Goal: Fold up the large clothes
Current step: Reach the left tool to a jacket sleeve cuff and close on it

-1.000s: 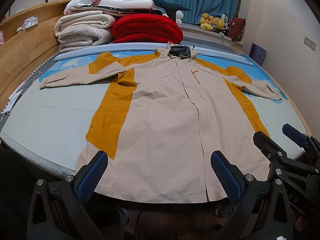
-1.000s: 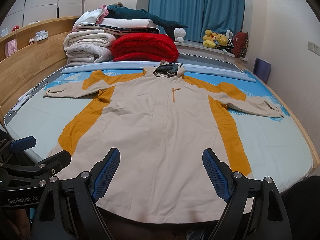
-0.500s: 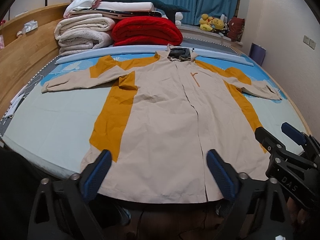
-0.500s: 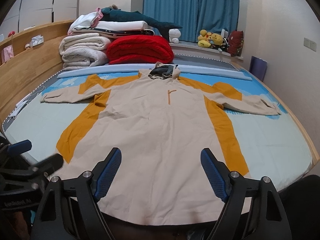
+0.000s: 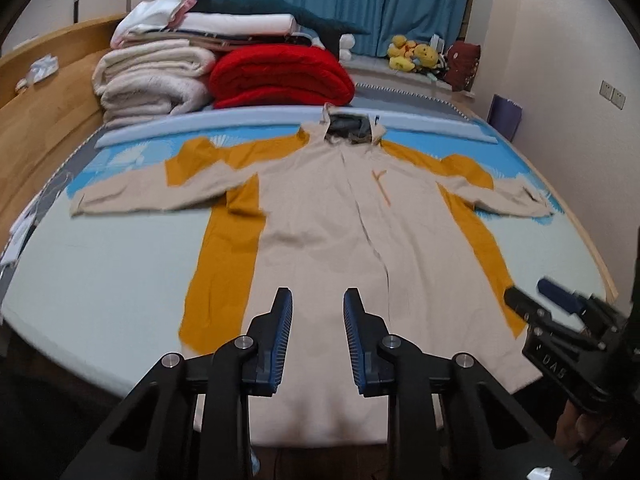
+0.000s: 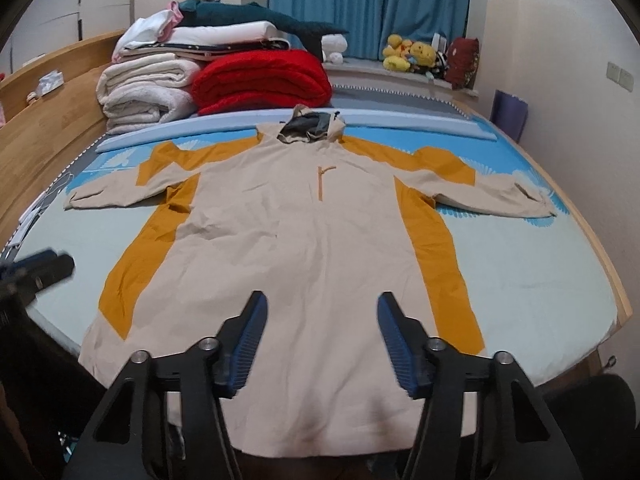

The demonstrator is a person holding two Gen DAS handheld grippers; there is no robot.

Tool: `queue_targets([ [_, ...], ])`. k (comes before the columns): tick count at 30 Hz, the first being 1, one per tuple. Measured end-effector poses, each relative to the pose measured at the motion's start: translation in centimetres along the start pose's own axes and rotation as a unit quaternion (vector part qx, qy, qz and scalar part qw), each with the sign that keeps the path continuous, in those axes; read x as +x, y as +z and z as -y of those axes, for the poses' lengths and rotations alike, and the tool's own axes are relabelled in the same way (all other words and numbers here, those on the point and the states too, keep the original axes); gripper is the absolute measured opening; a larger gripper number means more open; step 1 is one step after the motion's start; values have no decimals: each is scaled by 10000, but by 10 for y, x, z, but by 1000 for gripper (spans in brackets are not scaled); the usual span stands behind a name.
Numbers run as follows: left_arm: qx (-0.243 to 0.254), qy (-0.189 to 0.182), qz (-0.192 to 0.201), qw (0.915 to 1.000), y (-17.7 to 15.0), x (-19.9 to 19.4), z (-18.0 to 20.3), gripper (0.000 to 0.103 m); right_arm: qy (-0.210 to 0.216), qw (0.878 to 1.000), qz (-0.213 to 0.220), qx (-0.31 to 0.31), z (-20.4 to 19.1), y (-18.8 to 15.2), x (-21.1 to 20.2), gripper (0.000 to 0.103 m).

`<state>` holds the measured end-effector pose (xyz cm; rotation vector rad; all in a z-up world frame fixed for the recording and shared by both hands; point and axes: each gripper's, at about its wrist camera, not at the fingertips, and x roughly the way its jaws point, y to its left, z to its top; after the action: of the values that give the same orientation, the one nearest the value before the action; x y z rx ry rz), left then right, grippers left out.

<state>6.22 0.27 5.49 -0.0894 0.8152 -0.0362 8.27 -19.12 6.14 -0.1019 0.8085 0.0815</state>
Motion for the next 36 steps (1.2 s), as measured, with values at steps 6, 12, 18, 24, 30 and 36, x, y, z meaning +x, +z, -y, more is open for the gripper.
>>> queue_targets([
  [6, 346, 10, 379, 9987, 68, 31, -20, 22, 132, 9998, -74, 88, 8, 44, 31, 27],
  [12, 15, 226, 238, 9995, 124, 93, -81, 22, 318, 9992, 206, 115, 22, 127, 69, 28],
  [18, -887, 845, -201, 9923, 151, 178, -185, 22, 389, 9971, 656, -40, 25, 203, 108, 56],
  [24, -1903, 1299, -577, 9714, 140, 232, -283, 22, 463, 9968, 620, -214, 23, 228, 174, 56],
  [30, -2910, 1752, -706, 9379, 128, 260, -378, 22, 605, 9965, 493, -311, 18, 228, 205, 10],
  [36, -3896, 1995, -710, 8963, 100, 270, -461, 30, 726, 9959, 419, -328, 16, 230, 227, 12],
])
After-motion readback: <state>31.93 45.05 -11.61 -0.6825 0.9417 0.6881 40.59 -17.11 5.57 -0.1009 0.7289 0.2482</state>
